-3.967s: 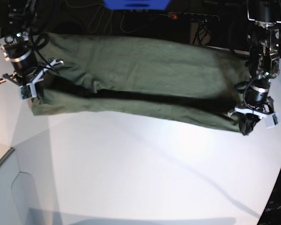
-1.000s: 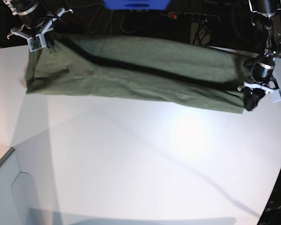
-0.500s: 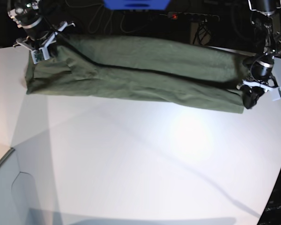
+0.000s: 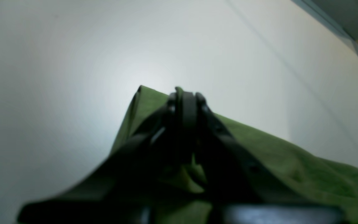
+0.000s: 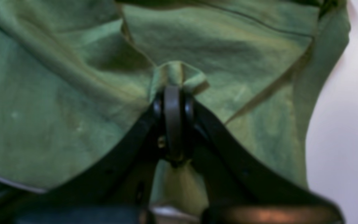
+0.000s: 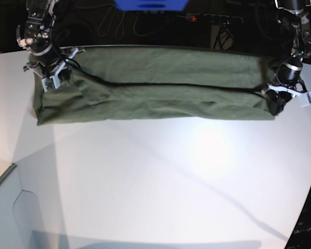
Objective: Layout the t-shirt on the table in an organized manner, then fold the t-shirt properly
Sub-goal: 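Lower the folded shirt onto the table with both grippers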
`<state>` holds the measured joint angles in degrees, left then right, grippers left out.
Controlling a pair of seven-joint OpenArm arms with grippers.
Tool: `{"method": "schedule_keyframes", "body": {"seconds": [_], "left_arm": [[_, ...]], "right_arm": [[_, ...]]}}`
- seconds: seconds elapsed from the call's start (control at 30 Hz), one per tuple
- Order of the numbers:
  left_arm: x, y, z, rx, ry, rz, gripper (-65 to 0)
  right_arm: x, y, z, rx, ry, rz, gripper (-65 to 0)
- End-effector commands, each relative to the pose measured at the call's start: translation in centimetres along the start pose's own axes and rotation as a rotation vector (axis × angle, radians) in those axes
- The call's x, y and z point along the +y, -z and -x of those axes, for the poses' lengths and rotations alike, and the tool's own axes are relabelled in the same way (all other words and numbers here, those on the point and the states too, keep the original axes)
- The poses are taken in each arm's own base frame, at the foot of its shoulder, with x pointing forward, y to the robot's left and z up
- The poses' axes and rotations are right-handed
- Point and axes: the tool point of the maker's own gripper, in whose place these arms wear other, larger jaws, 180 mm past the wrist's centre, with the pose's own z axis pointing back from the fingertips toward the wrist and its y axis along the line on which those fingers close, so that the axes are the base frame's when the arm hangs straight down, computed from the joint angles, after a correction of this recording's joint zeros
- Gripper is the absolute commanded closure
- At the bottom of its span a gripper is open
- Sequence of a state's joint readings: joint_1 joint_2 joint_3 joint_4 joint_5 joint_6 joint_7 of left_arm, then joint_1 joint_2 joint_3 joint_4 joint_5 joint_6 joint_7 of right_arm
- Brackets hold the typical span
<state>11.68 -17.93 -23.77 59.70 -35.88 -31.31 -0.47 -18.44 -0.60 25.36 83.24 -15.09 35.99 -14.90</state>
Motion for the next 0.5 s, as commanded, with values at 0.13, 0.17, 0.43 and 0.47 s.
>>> {"method": "schedule_keyframes", "body": {"seconds": [0.13, 0.17, 0.43, 0.47], "left_arm": [[1.4, -0.2, 0.2, -0.002, -0.016, -0.028, -0.6], [1.4, -0.2, 0.2, -0.002, -0.016, -0.028, -0.6], [2.2, -1.3, 0.8, 0.012, -0.019, -0.054, -31.3], [2.2, -1.6, 0.9, 0.014, -0.015, -0.052, -34.5]], "right_arm": [[-0.6, 1.3, 0.9, 0.075, -0.027, -0.012, 0.0], [-0.7, 1.4, 0.9, 0.079, -0.025, -0.013, 0.0], [-1.0, 1.6, 1.0, 0.086, -0.033, -0.016, 0.0], [-0.9, 1.6, 0.9, 0.084, -0.033, -0.015, 0.0]]}}
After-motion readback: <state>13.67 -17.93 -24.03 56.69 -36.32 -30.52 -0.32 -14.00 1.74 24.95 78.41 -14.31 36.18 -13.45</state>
